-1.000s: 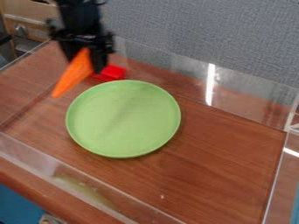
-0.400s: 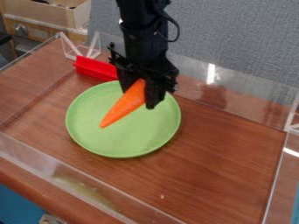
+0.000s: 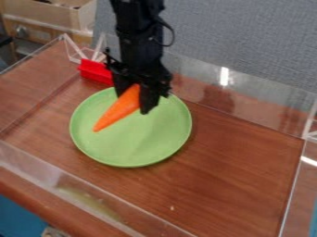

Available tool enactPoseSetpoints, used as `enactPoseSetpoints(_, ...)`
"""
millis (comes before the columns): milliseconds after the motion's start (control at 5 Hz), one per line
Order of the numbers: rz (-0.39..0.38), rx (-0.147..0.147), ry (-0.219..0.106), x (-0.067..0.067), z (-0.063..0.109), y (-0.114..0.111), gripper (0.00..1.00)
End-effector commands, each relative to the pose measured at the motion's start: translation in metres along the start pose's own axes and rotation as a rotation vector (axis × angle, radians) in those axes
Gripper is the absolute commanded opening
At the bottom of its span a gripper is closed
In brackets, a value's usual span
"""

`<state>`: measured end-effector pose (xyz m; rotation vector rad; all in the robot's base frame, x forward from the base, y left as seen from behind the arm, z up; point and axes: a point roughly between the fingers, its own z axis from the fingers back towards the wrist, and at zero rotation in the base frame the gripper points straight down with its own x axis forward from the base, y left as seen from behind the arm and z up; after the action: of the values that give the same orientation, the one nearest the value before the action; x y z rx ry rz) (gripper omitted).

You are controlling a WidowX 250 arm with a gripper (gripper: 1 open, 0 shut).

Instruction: Put the carrot on the right side

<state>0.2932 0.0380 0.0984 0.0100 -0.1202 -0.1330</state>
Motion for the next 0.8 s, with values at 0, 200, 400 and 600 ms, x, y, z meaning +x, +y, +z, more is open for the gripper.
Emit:
enactPoseSetpoints(0, -0.004, 0.019, -0.051, 0.014, 0.013, 0.002, 0.00)
enactPoseSetpoints(200, -0.023, 0.015, -0.051, 0.016, 0.014, -0.010, 0.00)
enactPoseSetpoints(400, -0.064, 0.009, -0.056, 0.020, 0.017, -0.031, 0.00)
enactPoseSetpoints(600, -0.028, 0.024, -0.048, 0.018, 0.017, -0.009, 0.00)
